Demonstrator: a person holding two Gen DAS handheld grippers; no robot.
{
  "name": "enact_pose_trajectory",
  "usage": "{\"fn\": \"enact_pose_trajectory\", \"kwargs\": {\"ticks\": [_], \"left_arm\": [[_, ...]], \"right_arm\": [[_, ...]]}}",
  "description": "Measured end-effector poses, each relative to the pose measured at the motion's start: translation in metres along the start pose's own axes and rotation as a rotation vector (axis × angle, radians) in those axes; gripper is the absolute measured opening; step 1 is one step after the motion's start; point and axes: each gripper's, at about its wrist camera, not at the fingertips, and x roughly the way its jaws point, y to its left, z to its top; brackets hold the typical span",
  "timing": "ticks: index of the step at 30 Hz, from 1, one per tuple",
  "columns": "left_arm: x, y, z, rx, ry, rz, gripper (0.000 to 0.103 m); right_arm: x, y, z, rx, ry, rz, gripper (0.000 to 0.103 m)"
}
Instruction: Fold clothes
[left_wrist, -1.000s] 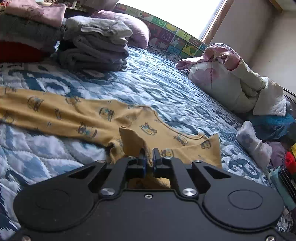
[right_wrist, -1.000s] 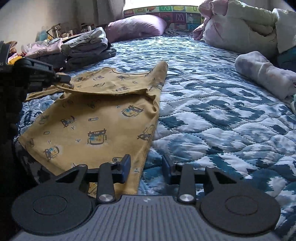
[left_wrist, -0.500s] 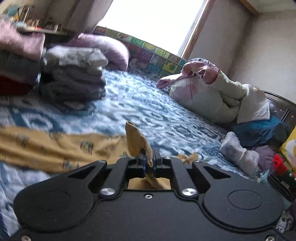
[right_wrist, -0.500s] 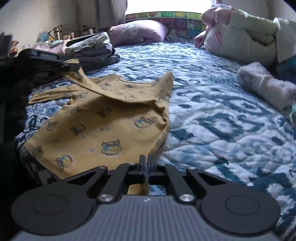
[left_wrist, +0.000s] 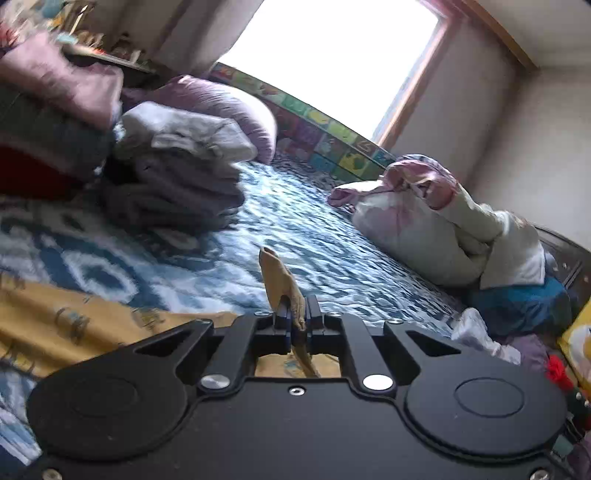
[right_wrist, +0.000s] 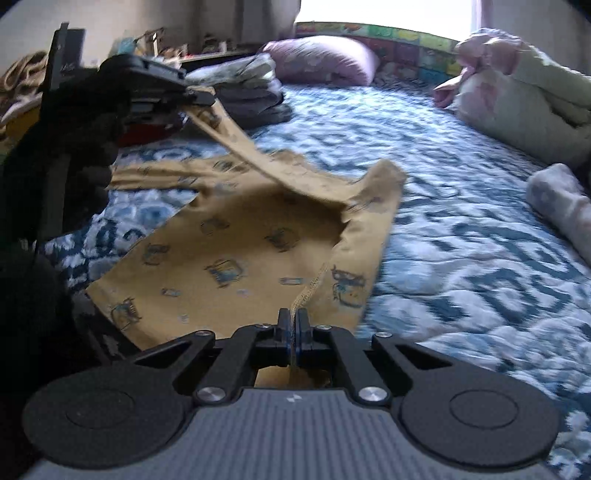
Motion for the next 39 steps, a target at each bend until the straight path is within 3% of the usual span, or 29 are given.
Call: {"fn": "enact_pose_trajectory", "kwargs": {"ticks": [10,17,19,20,22,23,24,28,33,37,39], "left_arm": [[0.007,0.016,0.007,-0.051,-0.023,-0.029,0.005],[0.004,0.025,0.005,-0.028,-0.021,0.039,0.005],[0.008,0.029,0.004,-0.033,-0.008,0.049,0.005],[0.01,0.03,0.002,-0.033,0.009,0.055,0.005],[0.016,0.031,-0.001,-0.034,0.056,0.065,0.005],[0.017,0.031,-0.003,-0.028,0.079,0.07,0.005],[0.017,0.031,-0.004,-0.009,0.095,0.084,0.005],[0.015,0.029,-0.008,0.066,0.127,0.158,0.005],[0.014,0.026,-0.014,0.098,0.138,0.173,0.005],[0.014,0.019,-0.018,0.138,0.141,0.182,0.005],[0.015,0.018,-0.019,0.139,0.145,0.183,0.005]], "right_arm": [[0.017,0.019,0.016,0.013,0.014,0.031,0.004],[0.033,0.027,0.006,-0.02,0.091,0.051,0.004],[0.029,0.021,0.002,0.02,0.09,0.062,0.005],[0.028,0.017,0.002,0.048,0.088,0.075,0.007],[0.023,0.011,0.001,0.092,0.074,0.097,0.026],[0.018,0.009,0.001,0.107,0.064,0.111,0.043],[0.011,0.006,-0.001,0.121,0.045,0.134,0.046],[-0.018,-0.011,-0.015,0.152,-0.047,0.151,0.044],[-0.024,-0.025,-0.026,0.157,-0.122,0.09,0.028],[-0.017,-0.015,-0.024,0.065,-0.119,0.091,0.028],[-0.003,-0.003,-0.029,-0.03,-0.014,0.037,0.025]]}}
